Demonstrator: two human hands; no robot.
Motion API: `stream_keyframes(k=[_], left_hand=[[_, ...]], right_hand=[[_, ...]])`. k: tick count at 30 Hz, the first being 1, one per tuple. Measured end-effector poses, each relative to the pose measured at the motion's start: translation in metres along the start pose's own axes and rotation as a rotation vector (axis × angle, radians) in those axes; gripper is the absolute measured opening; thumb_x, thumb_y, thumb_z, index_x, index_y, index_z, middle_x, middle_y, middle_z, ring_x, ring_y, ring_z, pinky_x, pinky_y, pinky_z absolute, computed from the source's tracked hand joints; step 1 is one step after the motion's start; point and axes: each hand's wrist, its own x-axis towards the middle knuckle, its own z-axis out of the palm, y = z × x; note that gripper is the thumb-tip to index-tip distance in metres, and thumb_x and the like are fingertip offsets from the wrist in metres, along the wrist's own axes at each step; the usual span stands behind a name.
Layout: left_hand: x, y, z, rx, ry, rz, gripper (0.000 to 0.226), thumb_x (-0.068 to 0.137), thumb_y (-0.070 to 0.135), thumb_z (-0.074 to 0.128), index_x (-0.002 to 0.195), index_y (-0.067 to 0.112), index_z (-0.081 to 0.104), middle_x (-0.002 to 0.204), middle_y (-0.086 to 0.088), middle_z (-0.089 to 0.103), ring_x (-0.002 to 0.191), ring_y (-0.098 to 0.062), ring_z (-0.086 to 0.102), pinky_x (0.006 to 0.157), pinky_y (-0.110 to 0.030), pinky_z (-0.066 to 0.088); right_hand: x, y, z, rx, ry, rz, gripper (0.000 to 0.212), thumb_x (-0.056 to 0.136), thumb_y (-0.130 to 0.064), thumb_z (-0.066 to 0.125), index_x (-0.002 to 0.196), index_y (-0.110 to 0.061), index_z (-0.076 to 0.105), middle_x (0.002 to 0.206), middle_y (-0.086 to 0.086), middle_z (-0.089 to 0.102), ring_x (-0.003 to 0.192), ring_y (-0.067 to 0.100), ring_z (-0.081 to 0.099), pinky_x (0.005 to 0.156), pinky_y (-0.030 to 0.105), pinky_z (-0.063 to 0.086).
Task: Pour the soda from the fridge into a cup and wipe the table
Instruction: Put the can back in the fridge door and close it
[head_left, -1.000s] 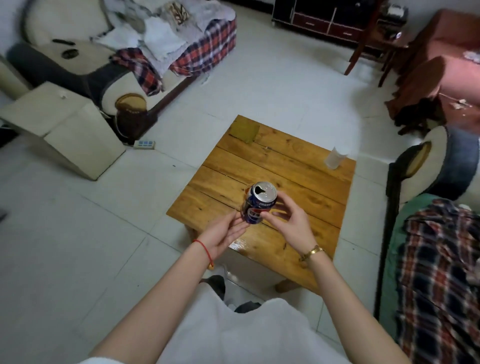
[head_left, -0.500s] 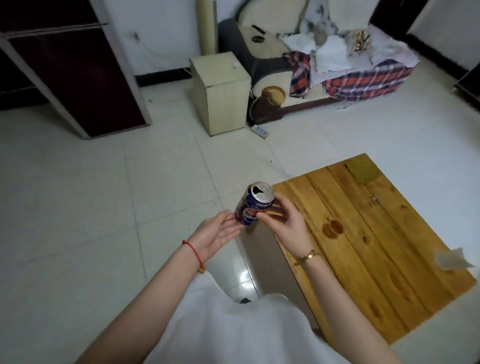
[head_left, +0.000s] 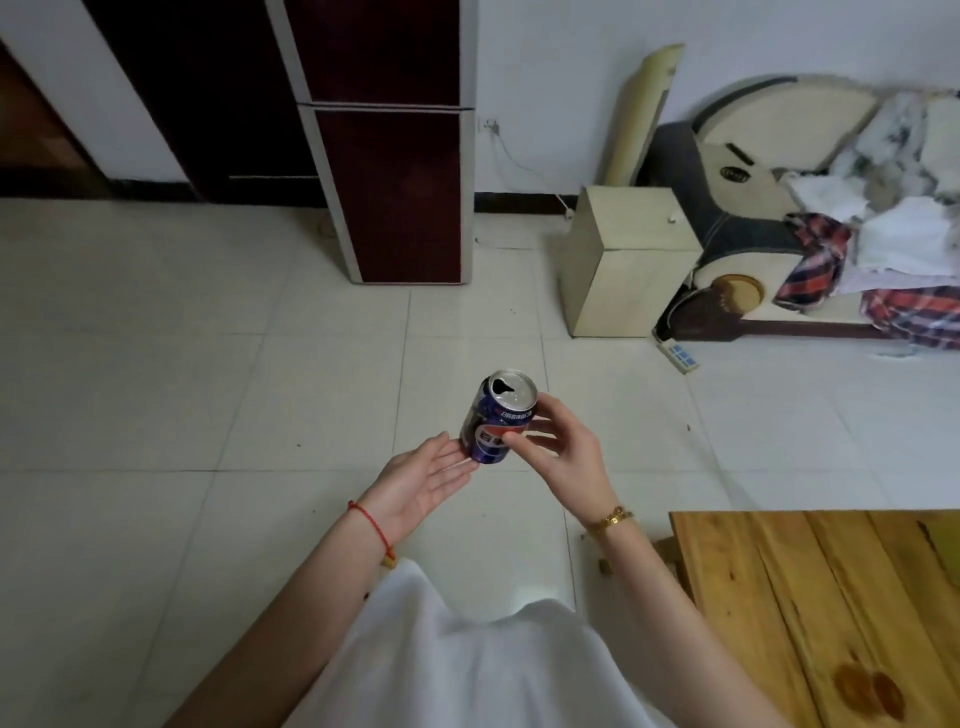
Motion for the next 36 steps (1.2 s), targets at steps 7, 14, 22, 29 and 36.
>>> stream_keyframes(k=[7,14,22,29,36], left_hand=[[0.026,0.090,-0.067,-0.024,0.033,0.063,0.046,0.102,0.025,0.048,0.136,-0.005,0.046,0.130,-0.019,0.061,0.114,-0.026,0.063,0.104,-0.035,0.046],[0.064,0.153,-0.116,-0.070,0.058,0.087,0.047,0.102,0.028,0.046,0.137,-0.004,0.046,0.132,-0.018,0.060,0.116,-0.025,0.062,0.107,-0.037,0.044],[0.133,0.249,-0.157,-0.125,0.108,0.139,0.045,0.102,0.028,0.046,0.135,-0.002,0.048,0.132,-0.017,0.060,0.116,-0.025,0.062,0.107,-0.037,0.044],[0.198,0.359,-0.185,-0.181,0.153,0.200,0.043,0.101,0.029,0.047,0.132,-0.001,0.051,0.126,-0.016,0.064,0.111,-0.022,0.066,0.096,-0.032,0.050],[0.253,0.448,-0.218,-0.206,0.190,0.230,0.042,0.101,0.030,0.046,0.130,0.000,0.053,0.126,-0.015,0.064,0.111,-0.023,0.065,0.094,-0.032,0.050]], right_hand=[[0.089,-0.037,0.082,0.017,-0.077,-0.058,0.055,0.078,-0.029,0.079,0.128,-0.020,0.057,0.118,-0.007,0.067,0.103,0.007,0.066,0.089,0.030,0.056],[0.171,-0.055,0.140,-0.013,-0.170,-0.085,0.056,0.079,-0.032,0.078,0.130,-0.022,0.055,0.119,-0.008,0.066,0.102,0.004,0.065,0.086,0.023,0.056],[0.299,-0.077,0.200,-0.013,-0.264,-0.130,0.059,0.079,-0.036,0.075,0.131,-0.020,0.054,0.120,-0.008,0.064,0.102,0.003,0.064,0.084,0.019,0.055],[0.435,-0.115,0.249,-0.003,-0.328,-0.188,0.055,0.079,-0.032,0.077,0.129,-0.021,0.056,0.119,-0.009,0.066,0.102,0.007,0.065,0.086,0.026,0.056],[0.544,-0.138,0.301,0.006,-0.381,-0.208,0.059,0.078,-0.032,0.078,0.130,-0.018,0.055,0.119,-0.005,0.066,0.100,0.009,0.066,0.085,0.028,0.057]])
